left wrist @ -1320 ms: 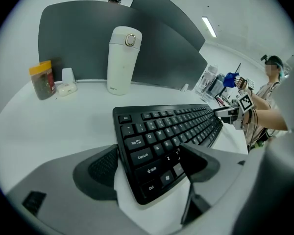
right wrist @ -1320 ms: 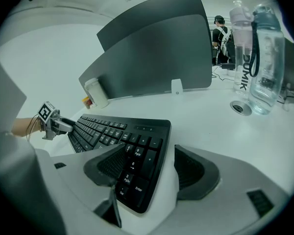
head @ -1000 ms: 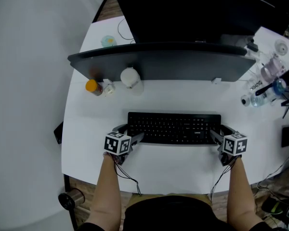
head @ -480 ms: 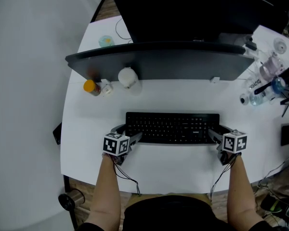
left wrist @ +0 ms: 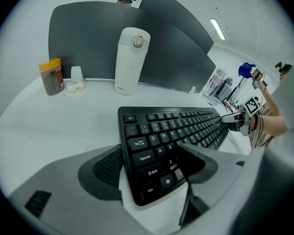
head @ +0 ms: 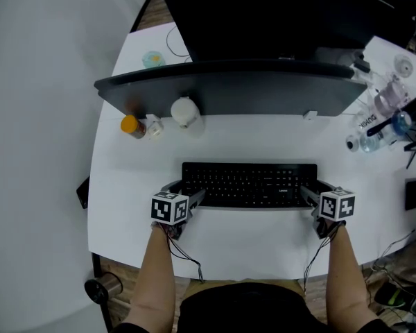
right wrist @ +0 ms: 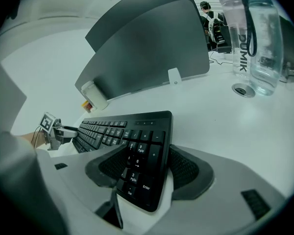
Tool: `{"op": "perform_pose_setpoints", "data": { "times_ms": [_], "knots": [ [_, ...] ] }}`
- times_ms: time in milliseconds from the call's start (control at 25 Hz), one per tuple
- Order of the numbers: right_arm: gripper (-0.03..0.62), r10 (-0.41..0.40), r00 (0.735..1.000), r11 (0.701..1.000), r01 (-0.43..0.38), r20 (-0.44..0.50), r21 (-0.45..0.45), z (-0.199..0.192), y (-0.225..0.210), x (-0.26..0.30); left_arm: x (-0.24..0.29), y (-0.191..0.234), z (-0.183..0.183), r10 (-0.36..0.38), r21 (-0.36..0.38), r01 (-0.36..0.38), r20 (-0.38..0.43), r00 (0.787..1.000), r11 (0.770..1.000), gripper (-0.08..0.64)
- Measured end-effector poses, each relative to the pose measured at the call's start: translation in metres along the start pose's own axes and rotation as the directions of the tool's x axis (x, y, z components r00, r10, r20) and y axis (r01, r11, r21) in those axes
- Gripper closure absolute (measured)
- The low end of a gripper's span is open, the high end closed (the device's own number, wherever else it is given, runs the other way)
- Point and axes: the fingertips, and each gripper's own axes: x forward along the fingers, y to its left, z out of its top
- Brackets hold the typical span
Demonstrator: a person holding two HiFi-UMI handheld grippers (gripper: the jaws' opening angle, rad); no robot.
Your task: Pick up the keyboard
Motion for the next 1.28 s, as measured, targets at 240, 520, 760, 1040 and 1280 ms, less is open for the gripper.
{"op": "perform_pose_setpoints", "data": {
  "times_ms": [240,520,760,1040,1280],
  "knots": [
    [0.311,-0.038,0.999,0.999,0.038,0.012,-0.015,0.006,0.007,-0.006,-0.014,-0.002,0.002,0.061,0.013,-0.061,0.004,0.998,0.998,0.212],
    [0.311,-0.077,0.991,0.996,0.082,0.108,-0.041,0.027,0.02,-0.027,-0.036,-0.006,0.026,0.105,0.029,-0.107,0.072,0.992,0.994,0.221],
    [0.311,-0.078,0.973,0.991,0.098,0.217,-0.085,0.059,0.037,-0.06,-0.07,-0.018,0.054,0.126,0.055,-0.137,0.169,0.978,0.989,0.221],
    [0.311,-0.048,0.939,0.984,0.103,0.34,-0.145,0.101,0.063,-0.108,-0.122,-0.037,0.094,0.143,0.085,-0.177,0.308,0.94,0.981,0.221],
    [0.311,-0.02,0.901,0.978,0.107,0.433,-0.178,0.127,0.086,-0.152,-0.172,-0.056,0.124,0.139,0.127,-0.211,0.424,0.895,0.969,0.221]
  ]
}}
